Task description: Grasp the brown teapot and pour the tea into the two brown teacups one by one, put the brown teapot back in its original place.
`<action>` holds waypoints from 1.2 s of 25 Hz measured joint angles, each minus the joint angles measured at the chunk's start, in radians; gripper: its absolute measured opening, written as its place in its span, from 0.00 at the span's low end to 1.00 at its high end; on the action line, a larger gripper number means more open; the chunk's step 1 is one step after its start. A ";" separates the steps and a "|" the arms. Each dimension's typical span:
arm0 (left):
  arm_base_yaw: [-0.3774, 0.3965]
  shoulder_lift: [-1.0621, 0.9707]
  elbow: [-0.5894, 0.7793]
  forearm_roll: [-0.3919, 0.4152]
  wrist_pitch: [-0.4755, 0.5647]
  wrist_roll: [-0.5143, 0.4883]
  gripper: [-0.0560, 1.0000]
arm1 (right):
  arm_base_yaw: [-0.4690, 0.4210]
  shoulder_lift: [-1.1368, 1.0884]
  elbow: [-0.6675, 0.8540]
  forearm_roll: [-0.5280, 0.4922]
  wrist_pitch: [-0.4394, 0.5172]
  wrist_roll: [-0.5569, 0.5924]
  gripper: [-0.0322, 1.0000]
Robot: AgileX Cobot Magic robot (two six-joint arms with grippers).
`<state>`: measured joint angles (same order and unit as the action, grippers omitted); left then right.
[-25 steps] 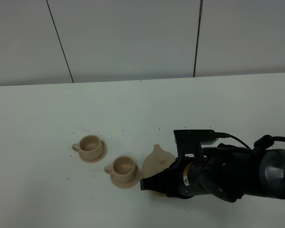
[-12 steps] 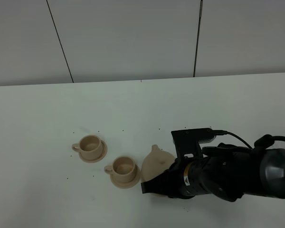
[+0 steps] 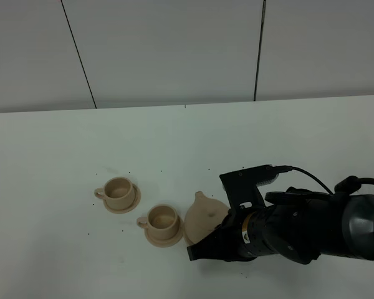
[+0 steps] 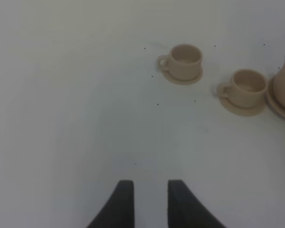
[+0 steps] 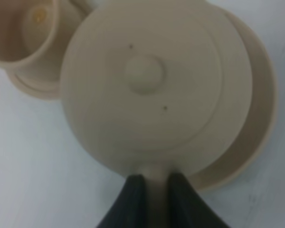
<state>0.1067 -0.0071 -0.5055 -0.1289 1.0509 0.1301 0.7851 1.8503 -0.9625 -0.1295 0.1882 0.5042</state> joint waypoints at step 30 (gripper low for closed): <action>0.000 0.000 0.000 0.000 0.000 0.000 0.28 | 0.000 -0.002 0.000 0.000 0.007 -0.295 0.13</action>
<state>0.1067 -0.0071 -0.5055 -0.1289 1.0509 0.1301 0.7851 1.8484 -0.9625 -0.1295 0.1952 0.2093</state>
